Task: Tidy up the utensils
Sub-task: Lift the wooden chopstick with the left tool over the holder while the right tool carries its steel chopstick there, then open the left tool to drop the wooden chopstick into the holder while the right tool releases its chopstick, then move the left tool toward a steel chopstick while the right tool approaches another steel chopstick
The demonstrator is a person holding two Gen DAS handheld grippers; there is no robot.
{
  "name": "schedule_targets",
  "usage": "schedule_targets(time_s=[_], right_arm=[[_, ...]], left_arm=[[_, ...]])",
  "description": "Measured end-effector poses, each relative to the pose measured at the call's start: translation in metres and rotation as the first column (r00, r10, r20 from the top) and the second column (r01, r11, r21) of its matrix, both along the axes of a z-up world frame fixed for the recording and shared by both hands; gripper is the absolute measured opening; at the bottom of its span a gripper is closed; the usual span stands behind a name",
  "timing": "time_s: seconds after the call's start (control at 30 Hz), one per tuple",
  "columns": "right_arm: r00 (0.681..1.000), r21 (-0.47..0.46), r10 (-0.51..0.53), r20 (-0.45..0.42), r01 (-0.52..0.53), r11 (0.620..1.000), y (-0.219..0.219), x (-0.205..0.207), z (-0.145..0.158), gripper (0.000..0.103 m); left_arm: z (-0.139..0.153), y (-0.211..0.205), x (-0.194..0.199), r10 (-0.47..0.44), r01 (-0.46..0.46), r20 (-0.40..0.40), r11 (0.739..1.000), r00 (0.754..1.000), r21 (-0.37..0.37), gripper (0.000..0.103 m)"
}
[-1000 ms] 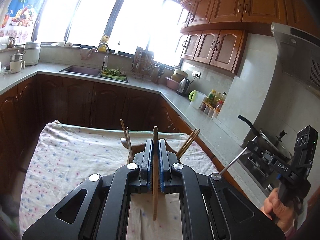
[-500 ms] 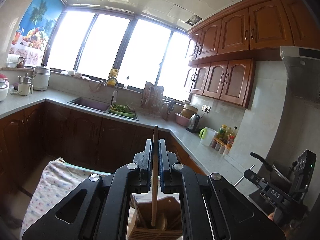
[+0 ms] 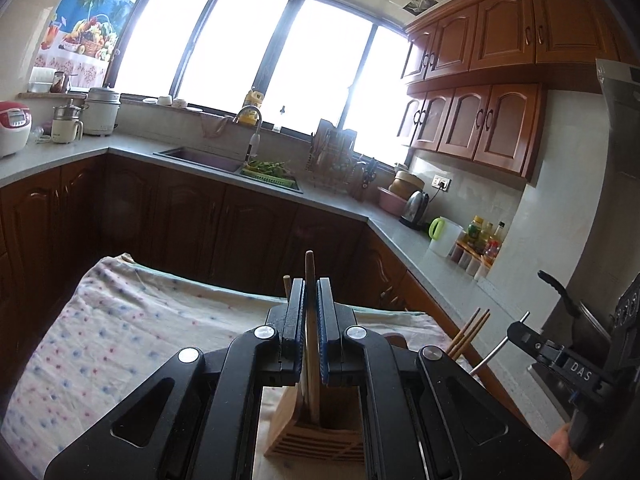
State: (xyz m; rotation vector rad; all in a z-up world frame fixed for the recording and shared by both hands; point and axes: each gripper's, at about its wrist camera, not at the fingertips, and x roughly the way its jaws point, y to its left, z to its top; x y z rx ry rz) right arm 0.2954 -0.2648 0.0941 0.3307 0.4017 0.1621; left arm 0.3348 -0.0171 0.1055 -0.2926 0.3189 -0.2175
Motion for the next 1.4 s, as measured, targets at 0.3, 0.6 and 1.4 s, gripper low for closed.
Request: schedule_targets(time_s=[0.3, 0.6, 1.4], right_arm=[[0.997, 0.015, 0.02, -0.072, -0.019, 1.0, 0.005, 0.014, -0.02, 0.005], [0.997, 0.005, 0.022, -0.078, -0.021, 1.0, 0.006, 0.014, -0.019, 0.005], [1.0, 0.047, 0.015, 0.008, -0.015, 0.999, -0.008, -0.081, -0.016, 0.098]], left_arm=[[-0.013, 0.002, 0.012, -0.018, 0.019, -0.088, 1.0, 0.996, 0.013, 0.006], [-0.011, 0.0, 0.012, -0.024, 0.026, -0.104, 1.0, 0.994, 0.016, 0.006], [-0.031, 0.025, -0.078, 0.005, 0.009, -0.19, 0.997, 0.982, 0.073, 0.083]])
